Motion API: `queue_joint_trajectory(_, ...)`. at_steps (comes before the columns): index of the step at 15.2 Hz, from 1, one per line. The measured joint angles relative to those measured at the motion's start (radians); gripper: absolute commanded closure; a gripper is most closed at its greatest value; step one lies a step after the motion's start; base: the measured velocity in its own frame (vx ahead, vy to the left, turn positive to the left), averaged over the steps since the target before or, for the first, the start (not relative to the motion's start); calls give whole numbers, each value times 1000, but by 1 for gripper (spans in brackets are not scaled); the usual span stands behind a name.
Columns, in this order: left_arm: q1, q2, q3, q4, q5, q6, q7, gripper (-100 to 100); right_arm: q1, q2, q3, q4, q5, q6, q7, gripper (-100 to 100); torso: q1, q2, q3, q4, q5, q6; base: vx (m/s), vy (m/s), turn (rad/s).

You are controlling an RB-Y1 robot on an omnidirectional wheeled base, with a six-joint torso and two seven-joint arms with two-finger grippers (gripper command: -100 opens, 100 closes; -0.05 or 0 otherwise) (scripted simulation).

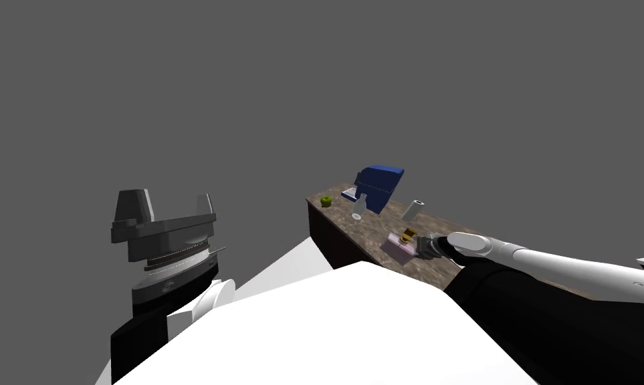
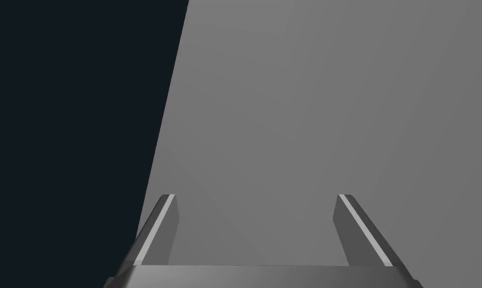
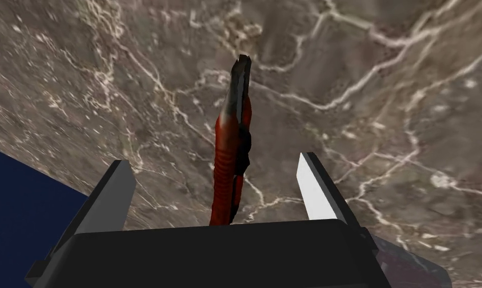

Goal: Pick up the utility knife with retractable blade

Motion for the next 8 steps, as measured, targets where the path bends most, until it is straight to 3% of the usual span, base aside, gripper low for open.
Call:
queue_joint_trajectory(5,0,0,0,0,0,0,0,0,0,0,0,0,-1,0,-1,100,0,0,0,0,0,0,-5,5,-24)
queue_joint_trajectory(8,0,0,0,0,0,0,0,0,-3,-38,-10,-9,2,-15,-21,100,5,3,2,0,1,0,-35,52,-91)
